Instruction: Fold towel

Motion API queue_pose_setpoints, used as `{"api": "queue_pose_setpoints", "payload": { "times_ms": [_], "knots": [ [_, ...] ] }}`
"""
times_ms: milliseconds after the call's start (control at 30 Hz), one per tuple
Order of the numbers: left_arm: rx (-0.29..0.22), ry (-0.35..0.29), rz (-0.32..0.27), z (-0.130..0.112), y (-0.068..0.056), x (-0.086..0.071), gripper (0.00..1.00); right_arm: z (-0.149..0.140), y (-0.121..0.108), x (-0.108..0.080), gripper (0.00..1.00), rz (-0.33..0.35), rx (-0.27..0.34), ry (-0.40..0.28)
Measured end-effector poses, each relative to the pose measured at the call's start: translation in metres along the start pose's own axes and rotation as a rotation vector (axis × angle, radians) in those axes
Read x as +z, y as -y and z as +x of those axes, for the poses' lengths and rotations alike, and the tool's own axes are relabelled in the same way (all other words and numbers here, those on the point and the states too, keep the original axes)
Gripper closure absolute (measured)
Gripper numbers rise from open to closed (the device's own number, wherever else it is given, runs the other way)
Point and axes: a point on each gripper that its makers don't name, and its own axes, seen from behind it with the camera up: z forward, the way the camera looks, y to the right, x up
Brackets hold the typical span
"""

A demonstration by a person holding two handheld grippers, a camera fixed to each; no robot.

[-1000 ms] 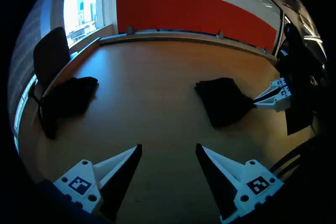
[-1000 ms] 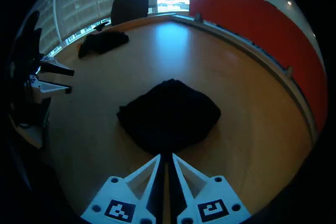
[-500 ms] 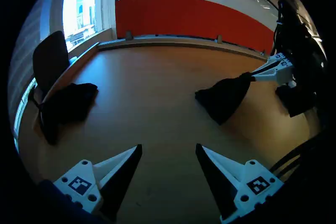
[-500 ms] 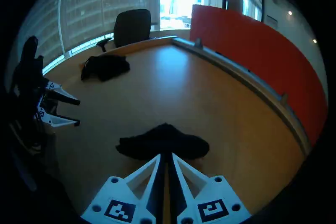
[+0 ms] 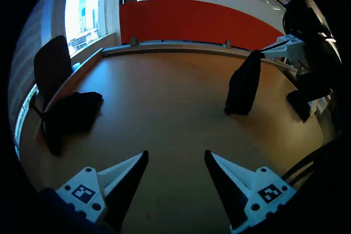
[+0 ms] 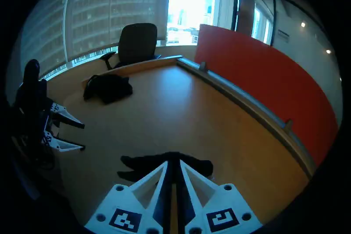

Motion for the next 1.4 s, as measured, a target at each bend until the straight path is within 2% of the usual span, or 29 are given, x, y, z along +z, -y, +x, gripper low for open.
{"api": "queue_pose_setpoints", "payload": {
  "times_ms": [400,700,1400],
  "knots": [
    [0.01,-0.009,-0.016,0.004,-0.005,0.0,0.06,0.003,-0.012,-0.017,0.96,-0.029,0.003,-0.009],
    [0.022,-0.009,-0.023,0.007,-0.006,0.001,0.06,0.004,-0.029,-0.032,0.96,-0.048,0.017,-0.016],
    [0.031,-0.007,-0.023,0.015,-0.012,0.006,0.06,-0.031,-0.101,-0.091,0.96,-0.158,0.07,0.005]
  ]
}}
